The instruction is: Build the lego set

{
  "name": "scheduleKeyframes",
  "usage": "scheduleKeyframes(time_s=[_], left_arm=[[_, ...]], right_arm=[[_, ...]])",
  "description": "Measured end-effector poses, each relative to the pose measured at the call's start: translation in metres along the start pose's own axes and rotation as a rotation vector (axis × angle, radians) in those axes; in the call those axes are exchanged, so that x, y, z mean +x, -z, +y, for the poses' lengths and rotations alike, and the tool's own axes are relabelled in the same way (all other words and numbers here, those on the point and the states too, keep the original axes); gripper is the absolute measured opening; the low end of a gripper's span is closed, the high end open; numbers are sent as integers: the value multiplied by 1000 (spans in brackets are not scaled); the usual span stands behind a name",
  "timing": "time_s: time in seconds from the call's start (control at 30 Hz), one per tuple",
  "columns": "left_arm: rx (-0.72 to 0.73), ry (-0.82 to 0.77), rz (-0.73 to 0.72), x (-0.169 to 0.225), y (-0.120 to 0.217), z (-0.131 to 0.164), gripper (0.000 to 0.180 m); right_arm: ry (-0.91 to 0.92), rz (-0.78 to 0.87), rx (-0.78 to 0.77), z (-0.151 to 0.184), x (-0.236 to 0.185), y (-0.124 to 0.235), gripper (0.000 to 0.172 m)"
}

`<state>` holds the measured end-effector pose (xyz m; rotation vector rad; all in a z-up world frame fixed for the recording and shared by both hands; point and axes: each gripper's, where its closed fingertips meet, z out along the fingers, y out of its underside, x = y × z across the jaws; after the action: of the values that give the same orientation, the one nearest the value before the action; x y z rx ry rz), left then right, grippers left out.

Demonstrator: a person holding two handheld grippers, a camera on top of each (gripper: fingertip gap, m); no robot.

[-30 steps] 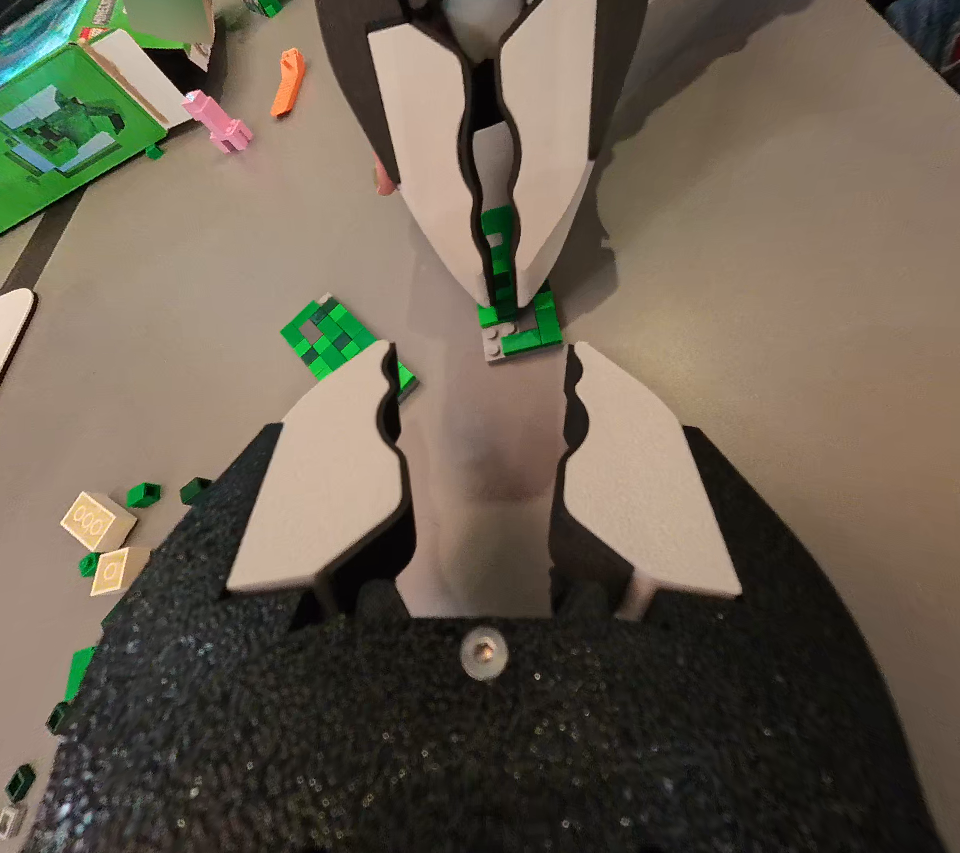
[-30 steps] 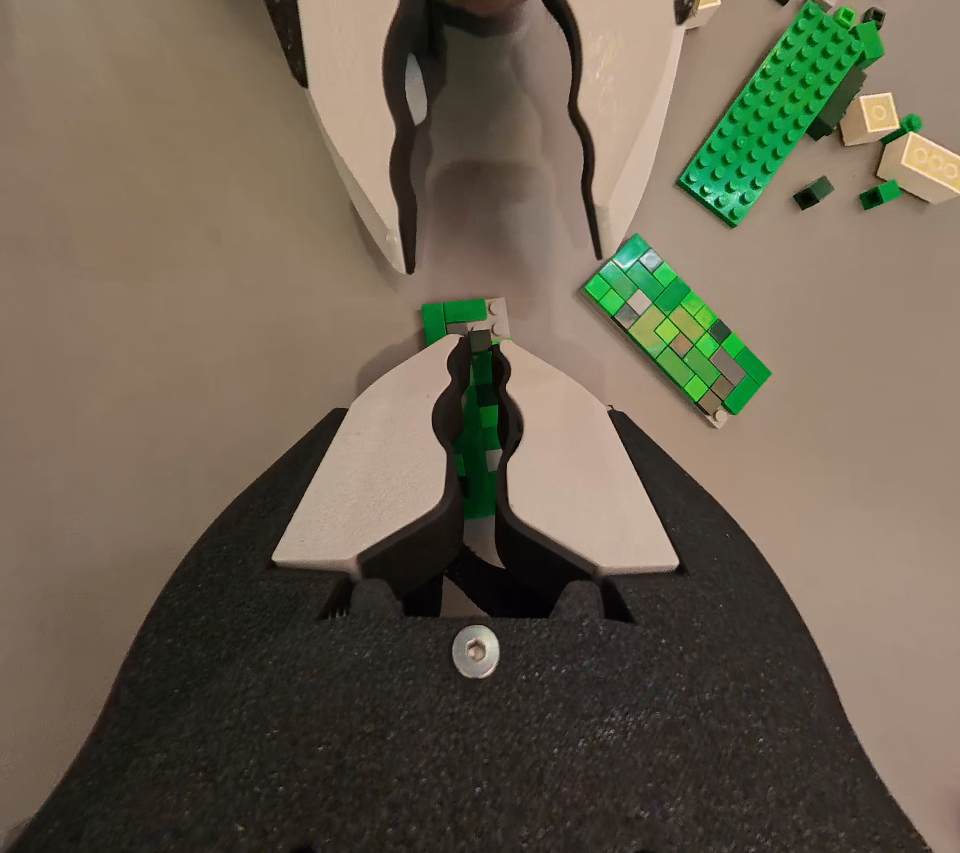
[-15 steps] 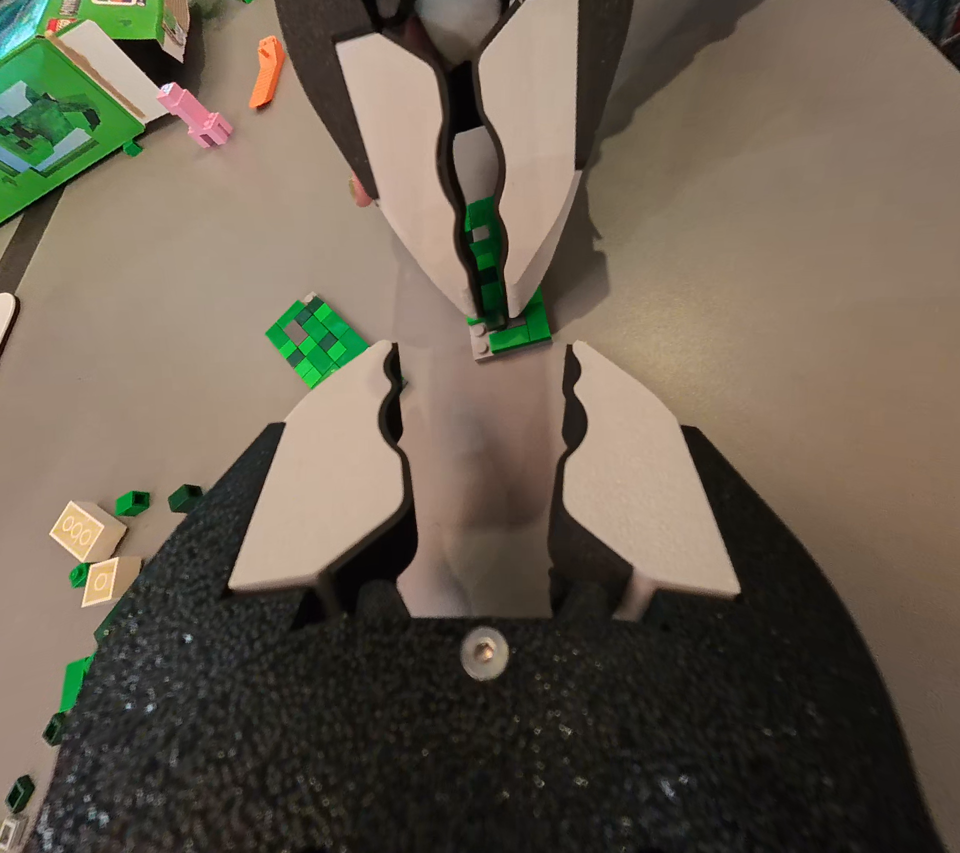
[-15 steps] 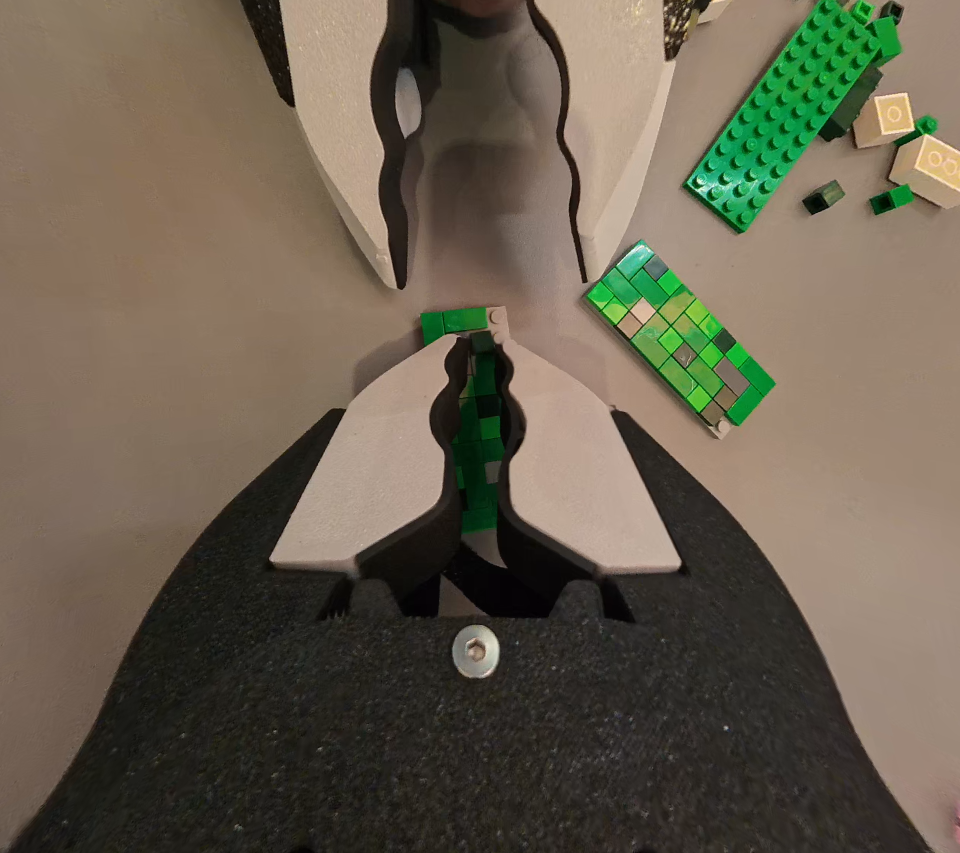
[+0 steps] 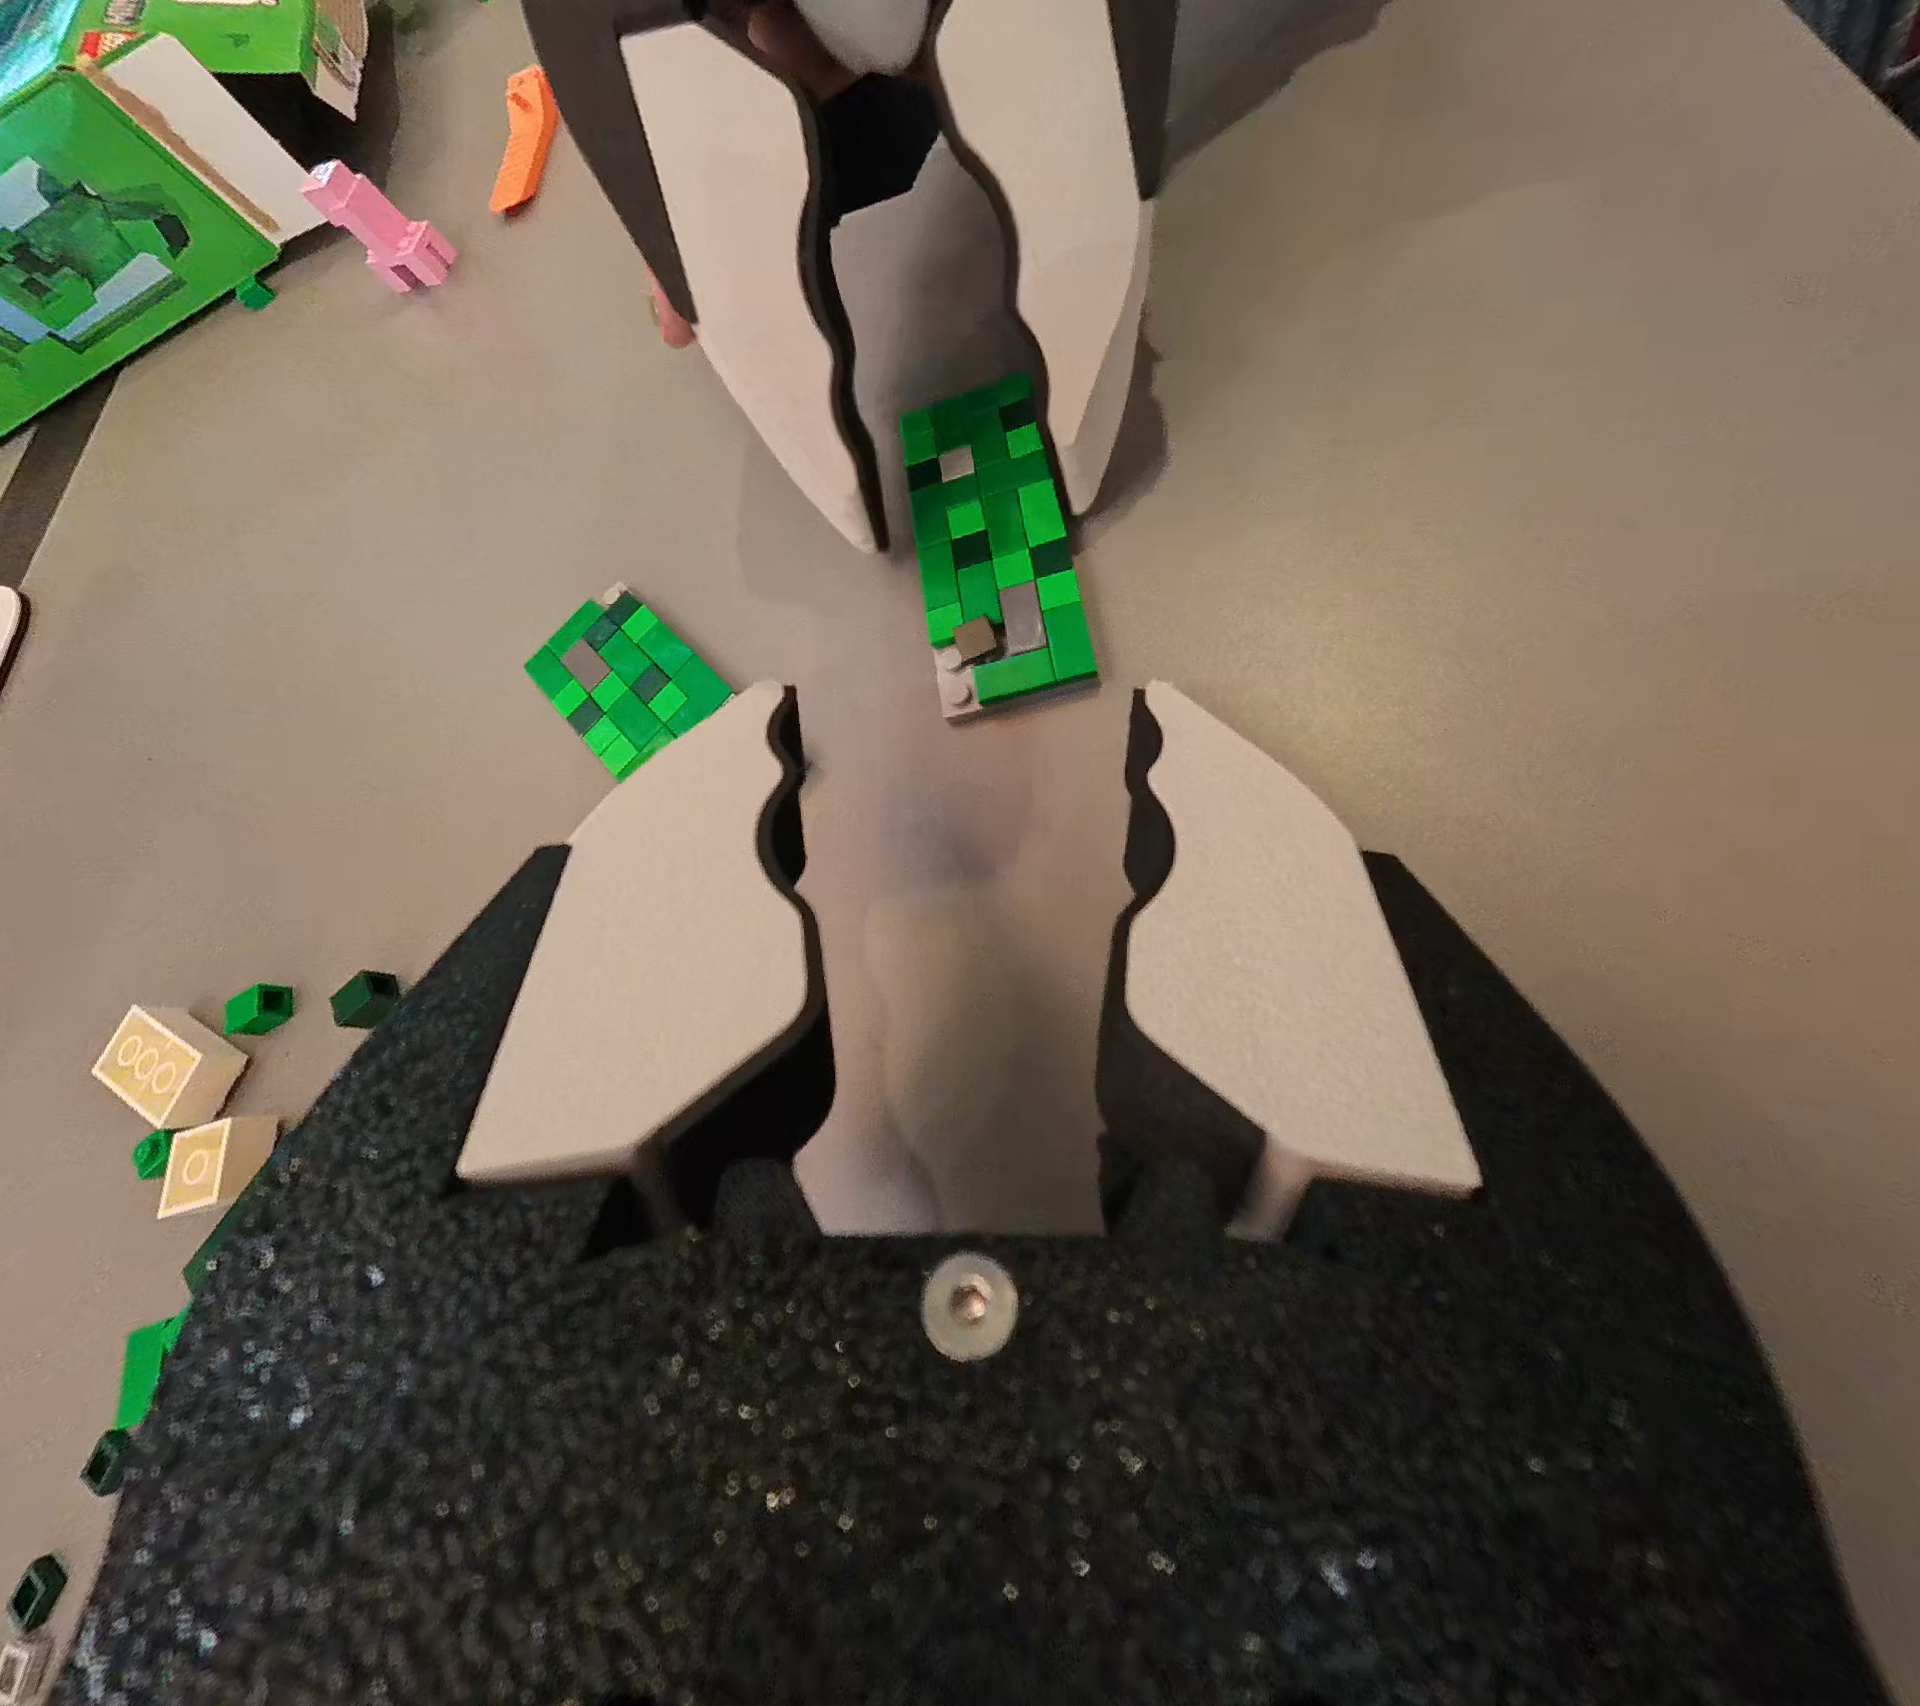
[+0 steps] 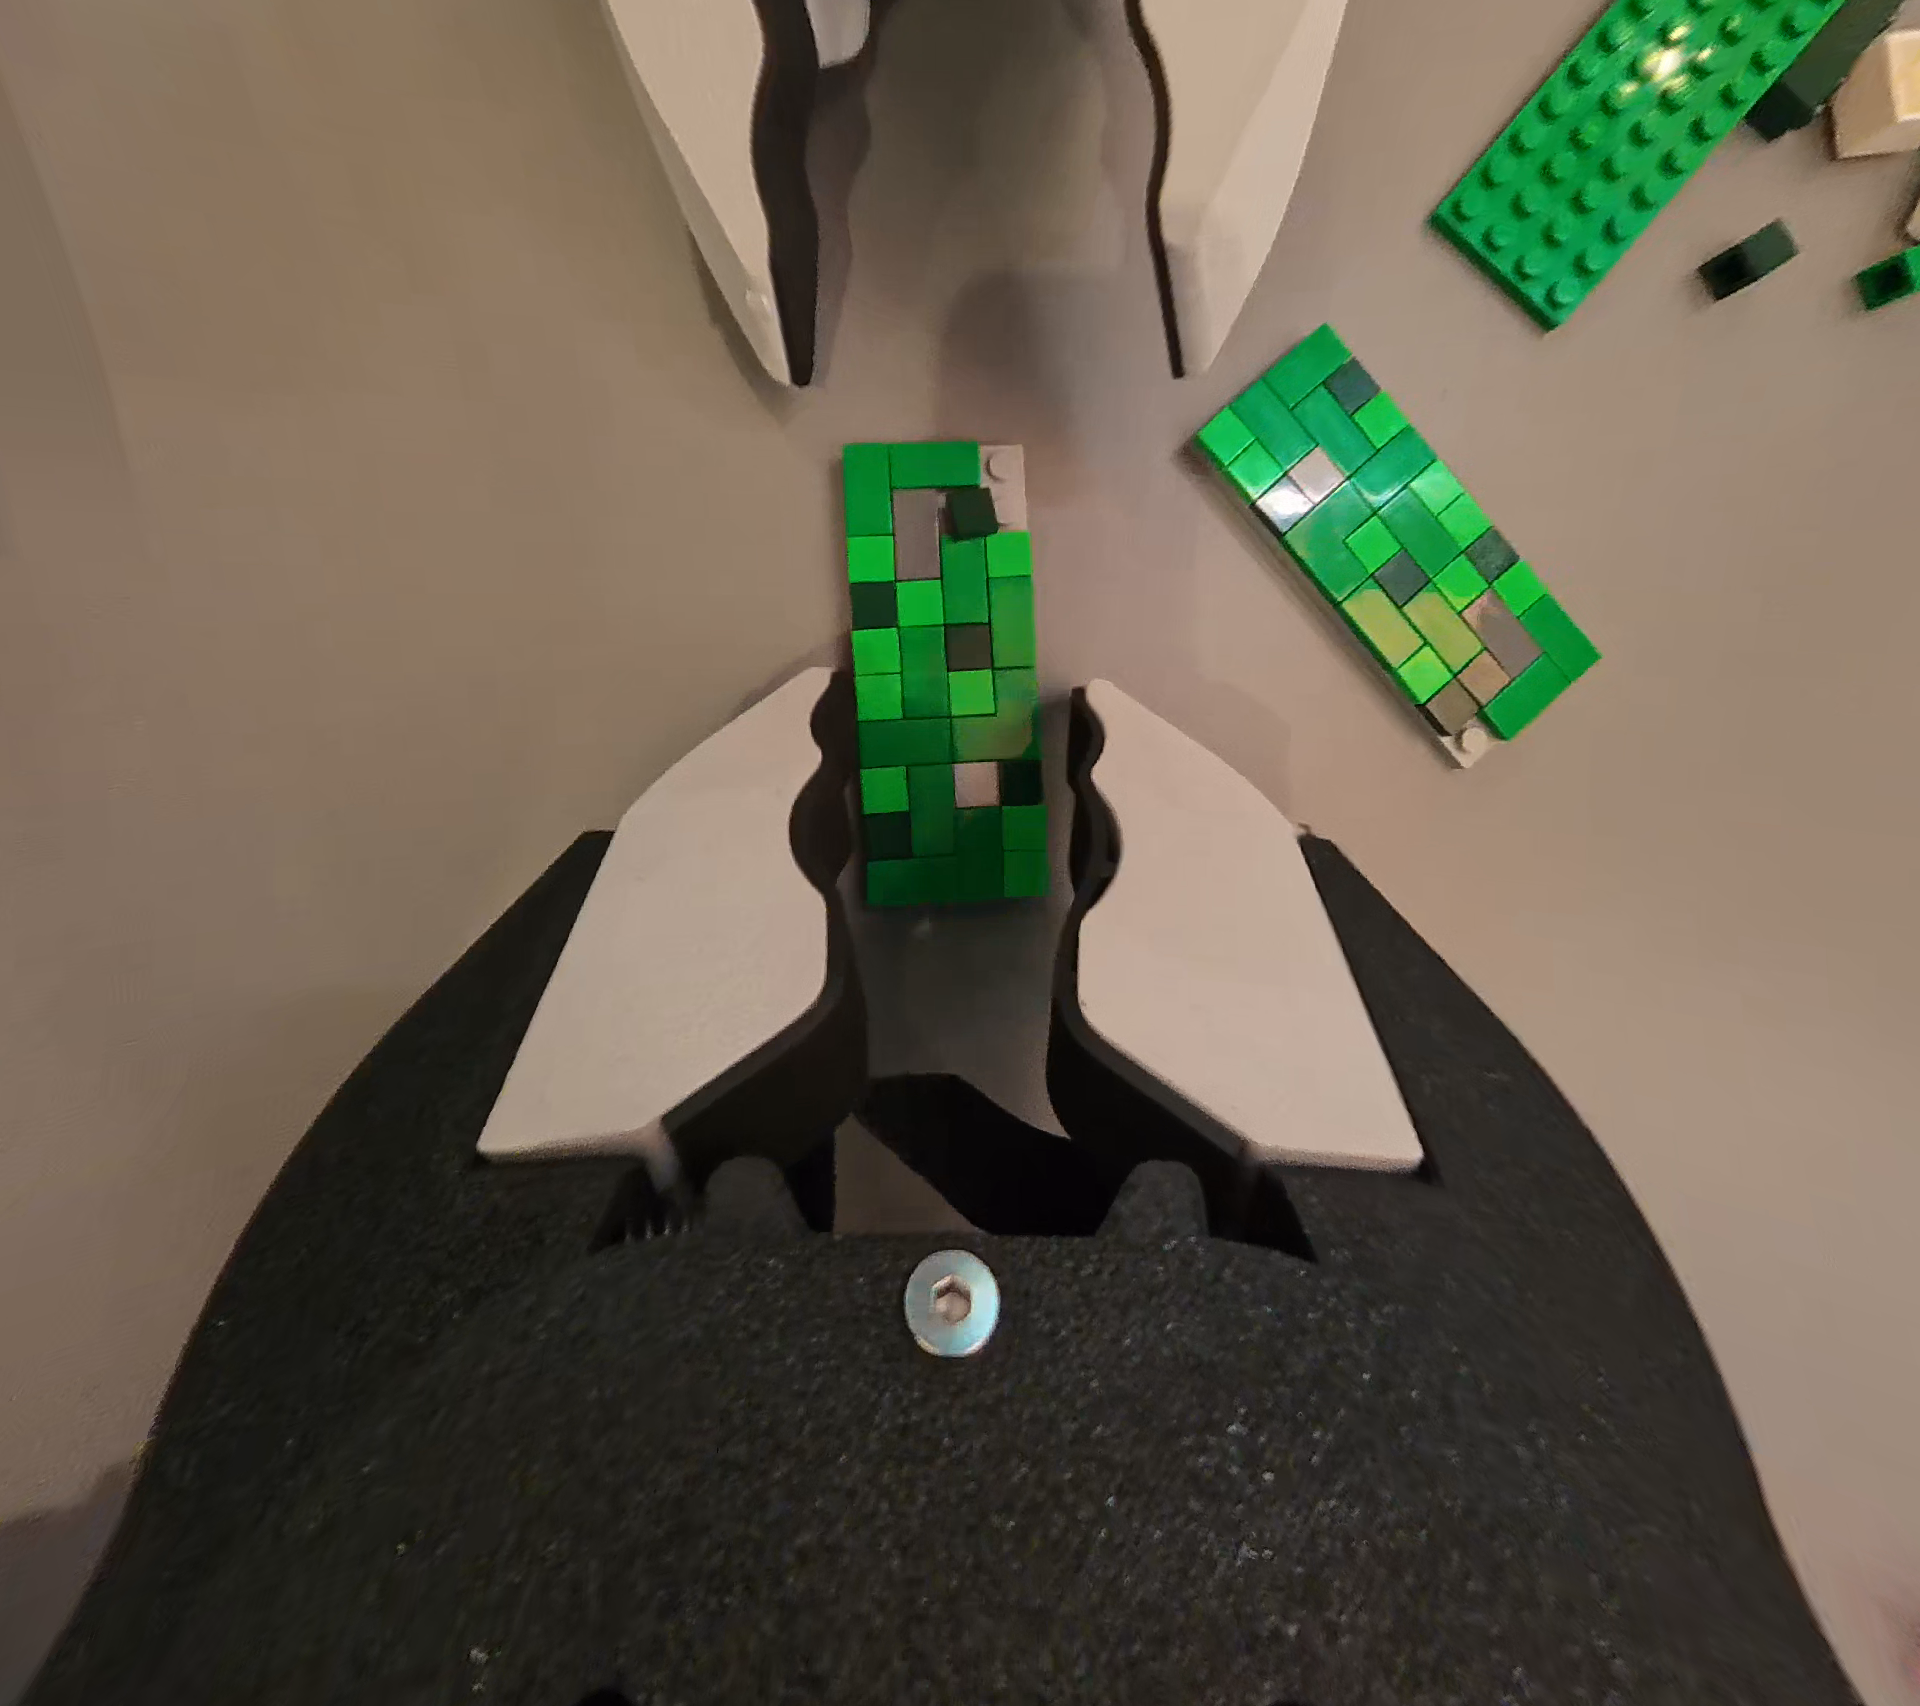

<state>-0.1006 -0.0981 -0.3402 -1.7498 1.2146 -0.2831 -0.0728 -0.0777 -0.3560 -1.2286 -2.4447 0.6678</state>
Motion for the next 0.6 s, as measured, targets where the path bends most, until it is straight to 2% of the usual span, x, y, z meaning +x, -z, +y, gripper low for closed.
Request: scheduleKeyframes(time_s=[0.03,0.23,0.47,0.6], left_arm=[[1,1,1,0,0,0,60],[0,-24,-14,-1,-1,-2,60],[-61,-313,-192,-8,1,-5,58],[-23,-480,-327,-13,11,-22,47]], right_arm=[[-9,-27,-8,1,-1,-1,34],[-7,-57,-9,-1,-2,-2,33],[-44,-73,84,-11,0,9,32],[-44,-87,123,-23,0,19,33]])
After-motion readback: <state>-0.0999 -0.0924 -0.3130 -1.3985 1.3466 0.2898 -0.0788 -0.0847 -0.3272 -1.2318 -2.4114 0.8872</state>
